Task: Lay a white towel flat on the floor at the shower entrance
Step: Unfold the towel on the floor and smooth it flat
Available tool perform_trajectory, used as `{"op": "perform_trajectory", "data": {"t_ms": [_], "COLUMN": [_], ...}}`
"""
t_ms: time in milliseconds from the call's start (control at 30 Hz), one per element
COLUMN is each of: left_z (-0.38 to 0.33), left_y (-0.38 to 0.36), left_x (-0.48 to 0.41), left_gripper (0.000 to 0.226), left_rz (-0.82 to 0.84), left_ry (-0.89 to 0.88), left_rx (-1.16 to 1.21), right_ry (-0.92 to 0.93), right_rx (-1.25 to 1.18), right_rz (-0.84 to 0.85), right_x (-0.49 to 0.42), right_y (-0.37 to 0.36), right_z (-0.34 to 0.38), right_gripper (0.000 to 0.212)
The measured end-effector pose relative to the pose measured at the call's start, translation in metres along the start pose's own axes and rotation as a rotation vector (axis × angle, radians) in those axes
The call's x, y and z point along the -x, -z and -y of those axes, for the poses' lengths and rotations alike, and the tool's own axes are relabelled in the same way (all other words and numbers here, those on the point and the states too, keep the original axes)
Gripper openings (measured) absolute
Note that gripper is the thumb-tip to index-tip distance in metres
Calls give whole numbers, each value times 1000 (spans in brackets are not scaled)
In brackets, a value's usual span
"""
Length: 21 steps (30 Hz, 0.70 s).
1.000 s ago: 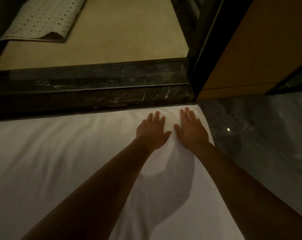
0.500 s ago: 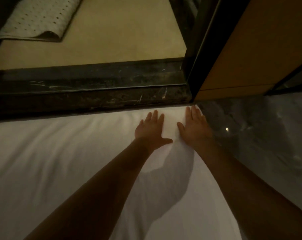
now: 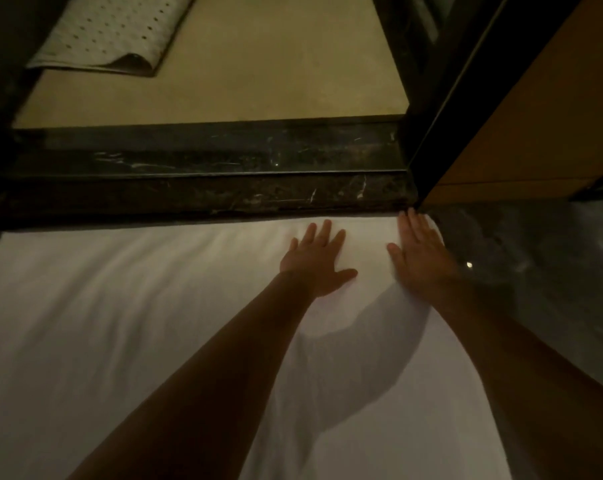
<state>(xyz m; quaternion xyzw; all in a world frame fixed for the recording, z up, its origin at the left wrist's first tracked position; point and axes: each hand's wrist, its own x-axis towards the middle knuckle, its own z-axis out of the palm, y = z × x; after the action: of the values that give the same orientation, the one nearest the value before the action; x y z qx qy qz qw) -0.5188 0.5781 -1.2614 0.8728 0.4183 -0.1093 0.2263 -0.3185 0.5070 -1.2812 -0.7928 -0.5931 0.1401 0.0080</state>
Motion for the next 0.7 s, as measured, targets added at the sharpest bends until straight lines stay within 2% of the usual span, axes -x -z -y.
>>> {"op": "perform_trajectory", "data": {"t_ms": [133, 233, 300, 367, 433, 600, 700], "left_z": [0, 4, 15, 31, 44, 55, 56], "left_y": [11, 7, 1, -6, -14, -14, -5], "left_x": [7, 21, 32, 42, 48, 40, 37], "left_gripper": [73, 69, 67, 65, 66, 78, 80], "left_rz": [13, -100, -184, -214, -193, -173, -85], "left_ry": [-11, 33, 81, 144, 194, 163, 159], "left_rx": [19, 26, 25, 7, -21, 13, 24], "right_ry": [-22, -77, 19, 162, 184, 139, 128], "right_rx": [28, 96, 88, 64, 43, 69, 87], "right_rz": [37, 4, -71, -65, -12, 24, 79], "right_x": [-1, -2, 3, 9, 13, 11, 10], "right_y": [4, 11, 11, 3, -9, -17, -11], "right_z": [7, 22, 46, 77, 100, 104, 106], "right_gripper": [63, 60, 58, 57, 58, 60, 62]}}
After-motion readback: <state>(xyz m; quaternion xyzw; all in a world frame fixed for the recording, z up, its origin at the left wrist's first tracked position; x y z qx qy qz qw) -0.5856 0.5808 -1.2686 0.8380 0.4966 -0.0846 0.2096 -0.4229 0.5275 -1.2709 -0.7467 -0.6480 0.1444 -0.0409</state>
